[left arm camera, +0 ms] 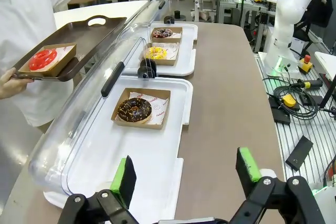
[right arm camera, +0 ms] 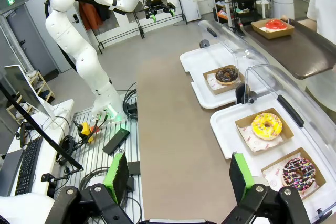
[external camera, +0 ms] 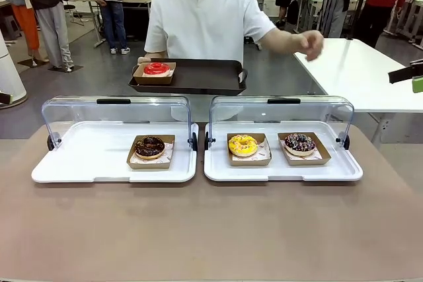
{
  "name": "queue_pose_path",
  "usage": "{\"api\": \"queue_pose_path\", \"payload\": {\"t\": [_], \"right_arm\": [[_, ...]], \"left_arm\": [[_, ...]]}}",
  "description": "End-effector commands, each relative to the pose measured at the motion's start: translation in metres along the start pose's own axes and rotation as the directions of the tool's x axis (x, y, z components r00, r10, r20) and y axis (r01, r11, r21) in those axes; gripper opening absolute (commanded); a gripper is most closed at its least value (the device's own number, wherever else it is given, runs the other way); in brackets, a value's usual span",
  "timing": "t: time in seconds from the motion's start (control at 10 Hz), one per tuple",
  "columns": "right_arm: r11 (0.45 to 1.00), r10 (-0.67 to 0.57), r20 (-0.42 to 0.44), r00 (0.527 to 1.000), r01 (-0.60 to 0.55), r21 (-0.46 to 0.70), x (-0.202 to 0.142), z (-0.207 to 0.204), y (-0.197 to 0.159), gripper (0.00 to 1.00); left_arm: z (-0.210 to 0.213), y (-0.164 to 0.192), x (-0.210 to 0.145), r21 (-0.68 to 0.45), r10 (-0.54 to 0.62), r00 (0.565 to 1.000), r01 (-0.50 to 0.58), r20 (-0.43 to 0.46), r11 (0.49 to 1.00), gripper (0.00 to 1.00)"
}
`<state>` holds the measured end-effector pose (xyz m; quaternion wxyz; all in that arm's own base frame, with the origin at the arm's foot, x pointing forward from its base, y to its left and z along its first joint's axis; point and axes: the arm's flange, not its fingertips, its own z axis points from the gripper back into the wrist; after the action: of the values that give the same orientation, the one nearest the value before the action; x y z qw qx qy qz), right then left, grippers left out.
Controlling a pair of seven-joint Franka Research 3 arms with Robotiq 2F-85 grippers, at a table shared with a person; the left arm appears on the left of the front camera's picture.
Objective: Provide the desired donut to the person.
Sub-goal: Pick up and lift the Paper togo box containing the Donut pointed at by the person.
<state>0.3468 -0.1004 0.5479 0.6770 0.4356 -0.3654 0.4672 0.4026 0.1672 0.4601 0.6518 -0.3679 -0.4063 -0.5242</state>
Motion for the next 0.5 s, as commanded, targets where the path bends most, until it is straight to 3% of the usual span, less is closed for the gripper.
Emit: {"api": "queue_pose_path", "payload": {"t": [0.0, 0.4], "right_arm": [[1.0, 0.009, 0.014, 1.0, -0.009, 0.008, 0.0013, -0.0004, -0.0004, 1.0], [1.0, 0.009, 0.014, 1.0, -0.009, 0.008, 0.0013, -0.0004, -0.0004, 1.0]], "left_arm": [[0.0021, 0.0001, 0.0006, 0.009, -0.001, 1.0, 0.001, 0.009, 1.0, 1.0], [0.0021, 0.0001, 0.0006, 0.009, -0.001, 1.0, 0.001, 0.009, 1.0, 1.0]]}}
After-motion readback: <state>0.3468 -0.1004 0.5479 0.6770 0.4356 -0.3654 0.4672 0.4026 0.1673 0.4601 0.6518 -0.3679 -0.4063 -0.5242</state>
